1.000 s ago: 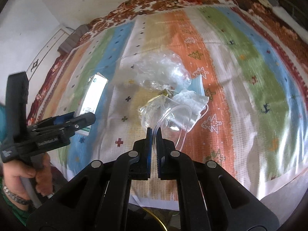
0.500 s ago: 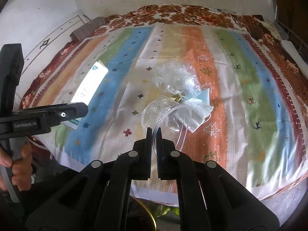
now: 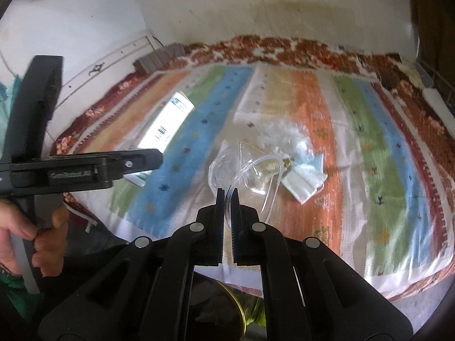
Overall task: Collect trash
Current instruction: 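Carry the eye-drop box and clear cup over the bin with both tools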
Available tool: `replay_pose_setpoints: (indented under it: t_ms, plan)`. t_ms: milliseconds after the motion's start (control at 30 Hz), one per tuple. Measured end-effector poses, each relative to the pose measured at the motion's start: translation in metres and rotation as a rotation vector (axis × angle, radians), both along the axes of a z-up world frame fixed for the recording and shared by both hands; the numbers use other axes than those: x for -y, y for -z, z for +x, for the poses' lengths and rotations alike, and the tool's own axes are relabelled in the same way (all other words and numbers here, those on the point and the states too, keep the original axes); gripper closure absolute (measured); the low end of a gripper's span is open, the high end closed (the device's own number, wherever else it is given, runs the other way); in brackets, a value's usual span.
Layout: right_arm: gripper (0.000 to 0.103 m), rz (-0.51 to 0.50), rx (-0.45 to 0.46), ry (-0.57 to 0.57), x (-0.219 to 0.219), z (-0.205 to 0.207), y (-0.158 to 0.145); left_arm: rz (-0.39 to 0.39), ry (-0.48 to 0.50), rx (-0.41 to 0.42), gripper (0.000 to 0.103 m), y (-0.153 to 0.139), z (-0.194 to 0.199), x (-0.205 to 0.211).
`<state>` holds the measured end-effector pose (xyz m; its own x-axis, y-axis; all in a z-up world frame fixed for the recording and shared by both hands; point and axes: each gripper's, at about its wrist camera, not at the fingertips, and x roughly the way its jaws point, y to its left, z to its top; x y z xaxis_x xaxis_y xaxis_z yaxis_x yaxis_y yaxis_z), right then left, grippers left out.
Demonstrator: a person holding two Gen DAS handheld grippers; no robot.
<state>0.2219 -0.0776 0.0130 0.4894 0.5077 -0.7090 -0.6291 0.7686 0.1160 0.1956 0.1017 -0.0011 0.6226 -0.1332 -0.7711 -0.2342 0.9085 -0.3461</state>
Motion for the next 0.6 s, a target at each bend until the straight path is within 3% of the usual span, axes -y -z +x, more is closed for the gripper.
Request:
replay_pose_setpoints:
  t_ms: [367, 600]
  plan:
    - [0.1, 0.043, 0.014, -0.021, 0.014, -0.036, -0.007, -0.083, -0.016, 0.045, 0.028, -0.004, -0.043, 0.002]
    - [0.1, 0.07, -0.018, -0.016, 0.028, -0.052, -0.003, -0.082, -0.005, 0.054, 0.028, 0.002, -0.064, 0.018]
